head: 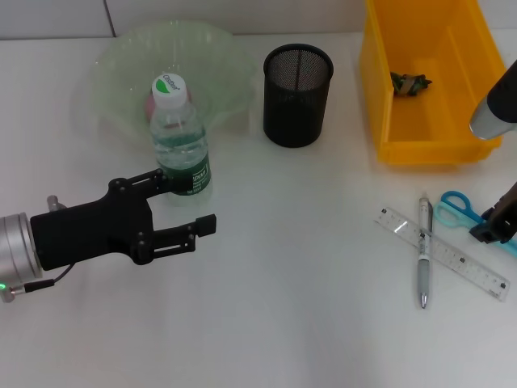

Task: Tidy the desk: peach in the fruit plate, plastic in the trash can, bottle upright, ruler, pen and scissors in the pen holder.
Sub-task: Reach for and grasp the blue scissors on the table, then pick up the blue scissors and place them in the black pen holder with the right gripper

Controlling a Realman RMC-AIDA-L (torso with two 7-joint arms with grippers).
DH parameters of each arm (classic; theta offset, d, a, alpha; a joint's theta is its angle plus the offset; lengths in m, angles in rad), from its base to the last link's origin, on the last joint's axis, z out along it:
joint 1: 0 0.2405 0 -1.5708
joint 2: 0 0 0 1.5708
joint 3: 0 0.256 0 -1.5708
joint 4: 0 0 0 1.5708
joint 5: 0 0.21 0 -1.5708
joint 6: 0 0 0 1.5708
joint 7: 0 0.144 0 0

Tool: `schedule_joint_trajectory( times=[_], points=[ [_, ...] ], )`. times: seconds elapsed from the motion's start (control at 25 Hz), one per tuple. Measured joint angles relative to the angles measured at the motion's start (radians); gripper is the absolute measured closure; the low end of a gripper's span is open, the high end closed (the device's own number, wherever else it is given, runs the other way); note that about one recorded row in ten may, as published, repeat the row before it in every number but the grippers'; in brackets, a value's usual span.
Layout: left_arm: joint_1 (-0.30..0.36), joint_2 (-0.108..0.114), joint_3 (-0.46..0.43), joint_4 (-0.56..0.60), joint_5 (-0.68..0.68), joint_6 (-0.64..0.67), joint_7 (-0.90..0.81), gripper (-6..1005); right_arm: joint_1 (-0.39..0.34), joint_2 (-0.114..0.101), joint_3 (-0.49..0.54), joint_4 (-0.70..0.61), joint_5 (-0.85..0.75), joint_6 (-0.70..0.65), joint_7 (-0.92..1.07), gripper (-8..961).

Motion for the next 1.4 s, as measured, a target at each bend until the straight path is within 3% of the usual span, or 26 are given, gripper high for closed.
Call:
schedule_joint_trajectory(
  times=[0.16, 0.36, 0.56, 0.64, 0.68, 0.72, 0.92, 1.04, 1.08, 1.16, 1.24, 1.28, 1.32, 1.4],
  points=[
    [0.002, -0.002, 0.0, 0.0, 0.0, 0.0, 0.0, 215, 0.0, 0.0, 0.001, 0.016, 0.001, 0.009, 0.0, 678],
    [0.006, -0.003, 0.0, 0.0, 0.0, 0.003, 0.0, 215, -0.017, 0.0, 0.006, -0.003, 0.045, 0.01, -0.011, 748],
    [0.01, -0.003, 0.0, 0.0, 0.0, 0.008, 0.0, 215, -0.083, -0.003, 0.044, -0.124, 0.154, -0.045, -0.061, 743],
    [0.011, -0.002, 0.0, 0.0, 0.0, 0.01, -0.001, 215, -0.105, -0.004, 0.086, -0.176, 0.203, -0.077, -0.087, 741],
    [0.013, -0.002, 0.0, 0.0, 0.0, 0.013, -0.001, 215, -0.124, -0.004, 0.155, -0.225, 0.29, -0.117, -0.119, 740],
    [0.013, -0.002, 0.0, 0.0, 0.0, 0.014, -0.001, 215, -0.124, -0.004, 0.155, -0.225, 0.29, -0.117, -0.119, 739],
    [0.013, -0.003, 0.0, 0.001, 0.0, 0.016, -0.001, 215, -0.132, -0.004, 0.385, -0.218, 0.621, -0.164, -0.203, 735],
    [0.011, -0.008, 0.0, 0.002, 0.0, 0.016, -0.002, 215, -0.127, -0.004, 0.463, -0.117, 0.824, -0.11, -0.273, 732],
    [0.01, -0.008, 0.0, 0.003, 0.0, 0.016, -0.002, 215, -0.112, -0.004, 0.478, 0.006, 0.965, -0.033, -0.345, 731],
    [0.008, -0.01, 0.0, 0.003, 0.0, 0.015, -0.002, 215, -0.098, -0.004, 0.477, 0.077, 1.034, 0.013, -0.398, 729],
    [0.006, -0.012, 0.0, 0.002, 0.0, 0.015, -0.002, 215, -0.053, -0.004, 0.474, 0.247, 1.149, 0.098, -0.519, 727],
    [0.005, -0.014, 0.0, 0.001, 0.0, 0.014, -0.002, 215, 0.018, -0.003, 0.475, 0.427, 1.229, 0.171, -0.654, 726],
    [0.004, -0.015, 0.0, 0.001, 0.0, 0.014, -0.002, 215, 0.018, -0.003, 0.475, 0.427, 1.229, 0.171, -0.654, 725],
    [0.003, -0.017, 0.0, 0.001, 0.0, 0.014, -0.002, 215, 0.103, -0.003, 0.475, 0.609, 1.289, 0.241, -0.787, 723]
  ],
)
